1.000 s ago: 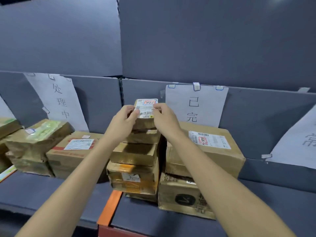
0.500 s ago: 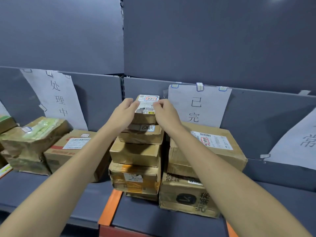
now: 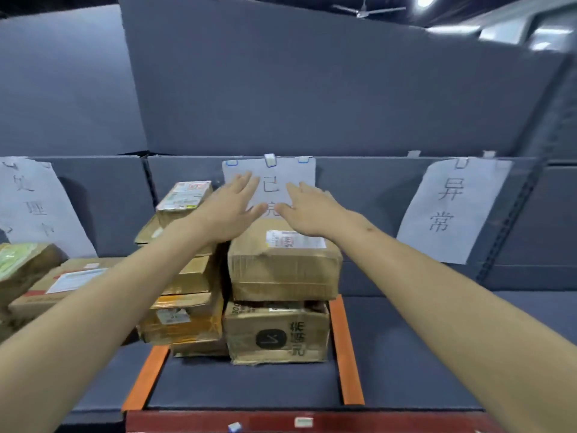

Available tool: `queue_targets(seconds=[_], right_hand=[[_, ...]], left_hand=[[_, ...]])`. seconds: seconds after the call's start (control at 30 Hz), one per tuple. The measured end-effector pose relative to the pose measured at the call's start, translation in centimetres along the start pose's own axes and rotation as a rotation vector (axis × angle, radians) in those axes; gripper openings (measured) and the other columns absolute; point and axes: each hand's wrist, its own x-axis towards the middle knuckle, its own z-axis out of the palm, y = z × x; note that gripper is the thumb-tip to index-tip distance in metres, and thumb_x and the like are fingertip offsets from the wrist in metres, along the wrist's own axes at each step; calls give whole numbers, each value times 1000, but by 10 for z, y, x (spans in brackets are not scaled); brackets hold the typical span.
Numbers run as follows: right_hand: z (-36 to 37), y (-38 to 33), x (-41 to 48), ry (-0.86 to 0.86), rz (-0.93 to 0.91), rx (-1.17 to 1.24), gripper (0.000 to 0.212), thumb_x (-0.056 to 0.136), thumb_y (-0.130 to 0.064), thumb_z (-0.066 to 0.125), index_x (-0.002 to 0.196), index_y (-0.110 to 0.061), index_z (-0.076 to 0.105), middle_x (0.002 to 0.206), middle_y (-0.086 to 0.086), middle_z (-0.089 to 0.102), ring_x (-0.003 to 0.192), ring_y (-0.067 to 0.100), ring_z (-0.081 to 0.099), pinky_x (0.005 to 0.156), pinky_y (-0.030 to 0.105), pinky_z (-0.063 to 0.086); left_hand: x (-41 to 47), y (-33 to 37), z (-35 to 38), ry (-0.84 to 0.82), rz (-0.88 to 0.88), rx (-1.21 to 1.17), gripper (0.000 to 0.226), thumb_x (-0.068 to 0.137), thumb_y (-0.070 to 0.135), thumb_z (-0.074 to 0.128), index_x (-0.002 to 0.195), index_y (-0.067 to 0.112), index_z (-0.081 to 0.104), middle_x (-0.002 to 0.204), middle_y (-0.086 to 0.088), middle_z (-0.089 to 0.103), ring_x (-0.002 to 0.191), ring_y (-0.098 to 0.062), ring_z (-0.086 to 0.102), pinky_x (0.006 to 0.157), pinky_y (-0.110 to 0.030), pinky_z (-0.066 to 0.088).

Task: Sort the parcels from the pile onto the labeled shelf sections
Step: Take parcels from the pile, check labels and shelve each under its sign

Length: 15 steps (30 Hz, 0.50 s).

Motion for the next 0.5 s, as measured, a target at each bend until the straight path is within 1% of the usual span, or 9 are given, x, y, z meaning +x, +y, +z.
queue_targets(seconds=[0.07,0.2,0.3,0.33,0.4,0.5], right_hand=[[-15,46,-35,7,67,-37,63,100,-49,26,151,-12,19,157,15,21,143,32,20,114,52,15],[-41,157,-128,8,271,-46,63,100,-51,26,151,-13,21,156,14,21,143,33,19,115,52,14],[-59,249,-214,38,449,-52,55,101,-46,26,142,-10,32,146,13,33,138,34,26,113,52,17],[-65,278,-243,46,514,-64,56,101,-47,26,143,-10,31,149,14,31,139,33,25,113,53,17],[-75,330,-298,47,636,-68,61,101,-49,25,146,-9,26,153,15,26,141,33,24,113,54,17],[-86,393,-375,76,791,-46,58,101,-49,26,142,-8,32,149,14,34,136,33,31,109,53,22]], left_hand=[[4,56,10,-39,51,-33,64,101,40,33,152,11,7,161,-6,-1,148,-19,-3,117,-32,2],[13,188,47,-112,201,-114,63,102,38,32,152,11,8,161,-7,-1,148,-19,-2,116,-30,4],[19,293,85,-189,354,-211,62,102,36,34,152,13,7,160,-5,5,147,-18,5,115,-26,6],[19,328,98,-221,400,-238,62,102,37,34,152,12,8,160,-4,5,147,-17,5,114,-25,6],[18,394,125,-297,479,-243,63,101,39,33,152,12,7,161,-4,-1,148,-17,0,116,-28,3],[19,485,158,-347,604,-219,64,100,43,32,153,16,8,161,-3,-3,148,-18,-2,118,-32,3]])
